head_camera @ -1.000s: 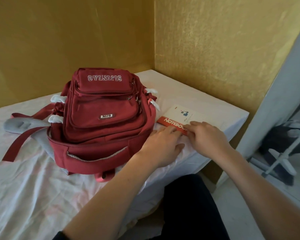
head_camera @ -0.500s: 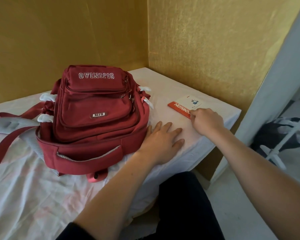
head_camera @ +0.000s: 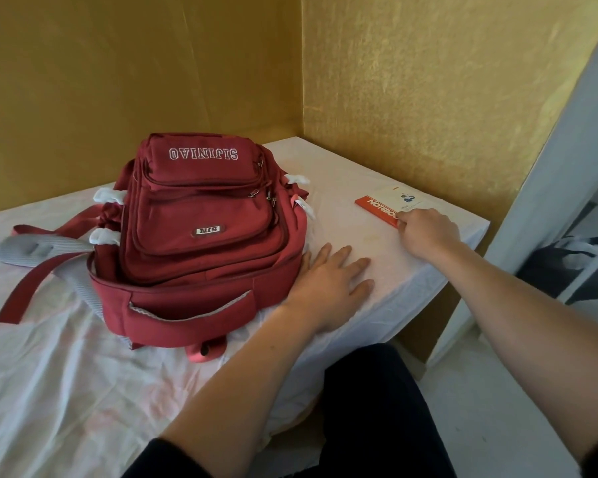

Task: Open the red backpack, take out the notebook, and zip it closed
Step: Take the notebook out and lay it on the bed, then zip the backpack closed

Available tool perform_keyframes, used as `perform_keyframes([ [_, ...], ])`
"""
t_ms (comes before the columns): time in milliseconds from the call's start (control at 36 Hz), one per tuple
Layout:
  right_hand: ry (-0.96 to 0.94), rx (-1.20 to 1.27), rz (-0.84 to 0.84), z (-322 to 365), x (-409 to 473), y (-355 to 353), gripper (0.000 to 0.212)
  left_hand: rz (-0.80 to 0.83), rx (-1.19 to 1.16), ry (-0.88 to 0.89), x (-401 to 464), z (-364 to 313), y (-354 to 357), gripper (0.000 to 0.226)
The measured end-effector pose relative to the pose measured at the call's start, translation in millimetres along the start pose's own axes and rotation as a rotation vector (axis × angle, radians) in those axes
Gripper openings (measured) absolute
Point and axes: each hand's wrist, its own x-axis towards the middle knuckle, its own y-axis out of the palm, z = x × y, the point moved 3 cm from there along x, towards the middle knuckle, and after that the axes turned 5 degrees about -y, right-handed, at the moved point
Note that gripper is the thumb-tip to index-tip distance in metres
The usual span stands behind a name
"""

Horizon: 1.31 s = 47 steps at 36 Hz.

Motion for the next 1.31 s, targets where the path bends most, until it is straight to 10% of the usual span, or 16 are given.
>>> perform_keyframes([
  [389, -0.177, 0.061, -0.077, 37.9, -18.9, -0.9, 0.057, -0.257, 0.244, 0.098, -22.0, -9.5, -23.5, 0.056],
  [750, -0.504, 0.257, -0.191, 168.3, -57.7, -40.8, 0.056, -0.524, 0.236, -0.243, -92.5, 54.4, -81.4, 0.062],
  [1306, -0.811, 0.236, 0.143, 299.5, -127.7, -13.3, 0.093, -0.776, 0.083, -0.61, -179.5, 196.8, -154.0, 0.033],
])
